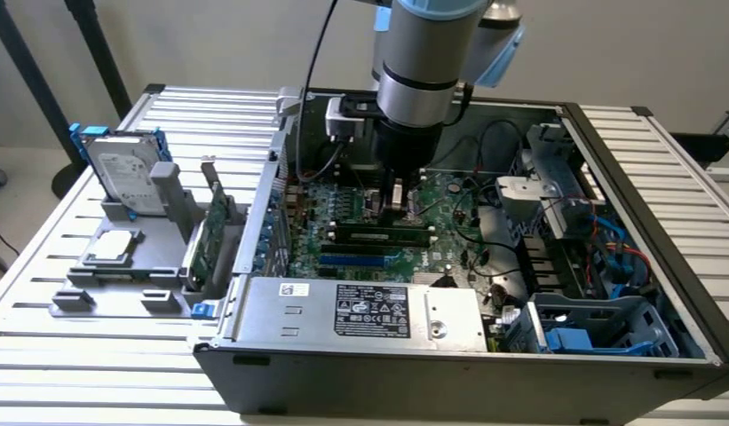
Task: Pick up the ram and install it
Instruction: 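Insert the ram into the slot, then press down the ram until it locks into place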
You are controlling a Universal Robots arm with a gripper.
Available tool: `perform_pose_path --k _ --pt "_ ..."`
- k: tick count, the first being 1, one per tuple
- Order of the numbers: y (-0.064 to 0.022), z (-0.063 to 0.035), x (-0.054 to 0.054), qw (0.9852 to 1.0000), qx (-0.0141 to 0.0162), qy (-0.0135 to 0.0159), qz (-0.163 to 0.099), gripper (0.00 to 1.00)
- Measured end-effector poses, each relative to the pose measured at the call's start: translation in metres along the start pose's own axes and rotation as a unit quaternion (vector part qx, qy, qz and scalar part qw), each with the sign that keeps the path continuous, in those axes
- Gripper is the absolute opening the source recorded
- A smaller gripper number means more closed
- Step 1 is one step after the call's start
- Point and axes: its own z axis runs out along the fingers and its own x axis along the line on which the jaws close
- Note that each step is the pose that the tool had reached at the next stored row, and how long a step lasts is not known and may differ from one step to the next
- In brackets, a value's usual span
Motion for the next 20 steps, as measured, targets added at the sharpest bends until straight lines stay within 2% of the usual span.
perform_pose_path --k 2,3,18,20 --pt "0.0000 0.0000 0.0000 1.0000 0.0000 -0.0001 0.000 0.13" --pt "0.0000 0.0000 0.0000 1.0000 0.0000 -0.0001 0.000 0.11" --pt "0.0000 -0.0001 0.0000 1.0000 0.0000 0.0000 0.000 0.11" --pt "0.0001 0.0009 0.0000 1.0000 0.0013 -0.0001 0.000 0.11"
